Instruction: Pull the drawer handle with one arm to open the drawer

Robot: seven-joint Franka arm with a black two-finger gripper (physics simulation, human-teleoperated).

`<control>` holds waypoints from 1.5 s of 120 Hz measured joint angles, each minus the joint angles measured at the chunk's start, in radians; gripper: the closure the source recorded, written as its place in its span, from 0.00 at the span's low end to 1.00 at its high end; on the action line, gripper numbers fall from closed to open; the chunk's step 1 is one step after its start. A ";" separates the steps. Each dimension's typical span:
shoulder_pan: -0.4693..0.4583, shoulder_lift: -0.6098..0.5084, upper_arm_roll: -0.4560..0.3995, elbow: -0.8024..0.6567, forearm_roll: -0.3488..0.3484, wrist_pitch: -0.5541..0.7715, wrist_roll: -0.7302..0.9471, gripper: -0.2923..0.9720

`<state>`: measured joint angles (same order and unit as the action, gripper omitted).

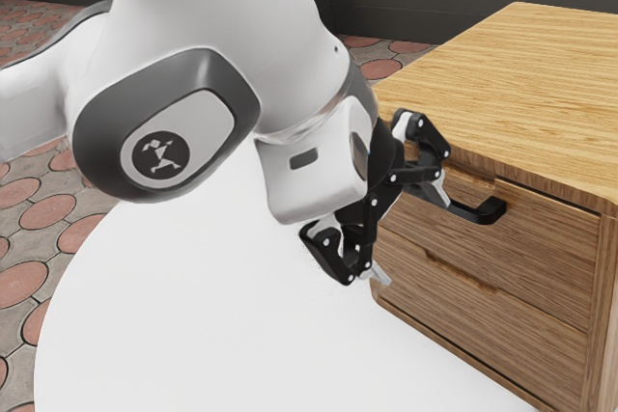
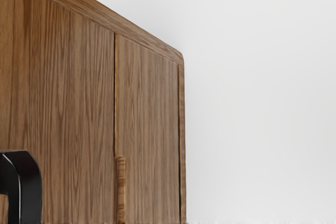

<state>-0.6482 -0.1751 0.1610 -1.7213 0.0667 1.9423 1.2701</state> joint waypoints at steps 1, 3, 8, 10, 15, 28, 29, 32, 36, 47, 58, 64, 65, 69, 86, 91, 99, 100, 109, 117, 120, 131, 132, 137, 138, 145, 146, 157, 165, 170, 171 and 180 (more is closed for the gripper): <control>0.000 0.002 0.001 0.001 0.000 0.001 -0.001 0.23; 0.000 0.005 0.002 0.002 0.001 0.002 -0.002 0.23; 0.001 0.011 0.004 0.003 0.002 0.004 -0.005 0.23; 0.002 0.012 0.004 0.003 0.003 0.005 -0.007 0.23; 0.002 0.014 0.006 0.002 0.003 0.007 -0.010 0.23; 0.004 0.017 0.010 0.004 0.003 0.010 -0.017 0.23; 0.004 0.017 0.010 0.005 0.003 0.010 -0.017 0.23; 0.005 0.021 0.010 0.010 0.004 0.011 -0.019 0.23; 0.006 0.029 0.011 0.021 0.004 0.011 -0.021 0.23; 0.012 0.044 0.011 0.040 0.004 0.013 -0.025 0.23; 0.031 0.049 0.011 0.042 0.005 0.013 -0.029 0.23; 0.038 0.048 0.011 0.040 0.005 0.013 -0.031 0.23; 0.038 0.048 0.011 0.040 0.005 0.013 -0.031 0.23; 0.040 0.048 0.012 0.039 0.005 0.013 -0.033 0.23; 0.051 0.052 0.012 0.033 0.004 0.014 -0.039 0.23; 0.053 0.056 0.012 0.032 0.004 0.014 -0.040 0.23; 0.054 0.059 0.012 0.031 0.002 0.014 -0.043 0.23; 0.054 0.059 0.012 0.031 0.002 0.014 -0.043 0.23; 0.054 0.059 0.012 0.026 0.001 0.015 -0.046 0.22; 0.053 0.061 0.012 0.021 0.000 0.016 -0.049 0.22; 0.053 0.062 0.013 0.018 0.000 0.016 -0.050 0.22; 0.054 0.063 0.013 0.011 -0.001 0.016 -0.054 0.23; 0.053 0.063 0.013 0.011 -0.001 0.016 -0.054 0.23; 0.053 0.063 0.015 0.009 -0.002 0.016 -0.055 0.23; 0.053 0.063 0.015 0.009 -0.002 0.016 -0.055 0.23; 0.054 0.064 0.016 0.008 -0.002 0.016 -0.057 0.23; 0.054 0.064 0.016 0.008 -0.002 0.016 -0.057 0.23; 0.051 0.060 0.017 0.003 -0.003 0.015 -0.060 0.23; 0.049 0.058 0.017 -0.008 -0.004 0.015 -0.061 0.22; 0.048 0.056 0.017 -0.015 -0.005 0.016 -0.062 0.22; 0.048 0.056 0.017 -0.017 -0.005 0.016 -0.062 0.22; 0.047 0.049 0.018 -0.025 -0.007 0.015 -0.064 0.23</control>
<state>-0.6014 -0.1258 0.1791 -1.7464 0.0600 1.9577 1.2062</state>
